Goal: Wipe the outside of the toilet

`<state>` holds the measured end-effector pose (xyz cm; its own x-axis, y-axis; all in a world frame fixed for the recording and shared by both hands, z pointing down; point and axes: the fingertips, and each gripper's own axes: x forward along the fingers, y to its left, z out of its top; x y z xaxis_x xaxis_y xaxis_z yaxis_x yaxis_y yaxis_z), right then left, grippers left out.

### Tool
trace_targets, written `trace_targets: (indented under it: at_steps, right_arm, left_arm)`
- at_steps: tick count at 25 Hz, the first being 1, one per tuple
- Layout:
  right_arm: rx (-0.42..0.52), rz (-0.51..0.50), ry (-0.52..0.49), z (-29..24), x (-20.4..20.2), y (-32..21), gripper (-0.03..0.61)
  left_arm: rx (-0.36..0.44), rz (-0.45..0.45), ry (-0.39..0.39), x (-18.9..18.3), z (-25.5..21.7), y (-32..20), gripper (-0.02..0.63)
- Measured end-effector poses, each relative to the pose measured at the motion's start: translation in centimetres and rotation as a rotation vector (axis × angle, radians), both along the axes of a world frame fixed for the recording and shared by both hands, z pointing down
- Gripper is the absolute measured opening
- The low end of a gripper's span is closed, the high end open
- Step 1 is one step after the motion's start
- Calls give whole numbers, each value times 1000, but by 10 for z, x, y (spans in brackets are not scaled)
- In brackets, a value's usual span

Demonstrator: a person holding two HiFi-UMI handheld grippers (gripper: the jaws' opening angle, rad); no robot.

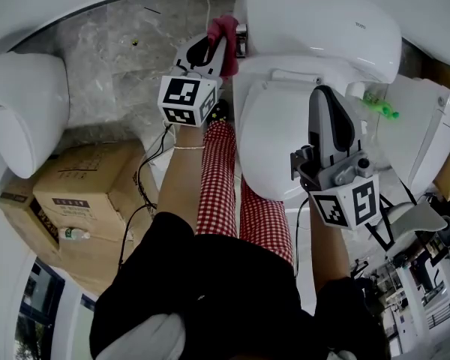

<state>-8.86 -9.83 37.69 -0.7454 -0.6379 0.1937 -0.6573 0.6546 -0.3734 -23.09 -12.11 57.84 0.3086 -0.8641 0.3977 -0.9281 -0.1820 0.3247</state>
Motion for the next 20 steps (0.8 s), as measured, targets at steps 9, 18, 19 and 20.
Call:
trace_targets:
  at_steps: [9, 18, 19, 20]
  right_arm:
    - [-27, 27, -8, 9, 8, -11, 23]
    - [-37, 12, -10, 17, 0, -13, 23]
    - [-39, 13, -10, 18, 0, -13, 23]
    - [-41, 14, -10, 19, 0, -13, 23]
  left_arm:
    - [-56, -18, 55, 10, 29, -1, 52]
    - [-44, -1, 36, 17, 39, -6, 52]
    - [-44, -1, 34, 17, 41, -7, 52]
    - [-45, -1, 30, 16, 42, -7, 52]
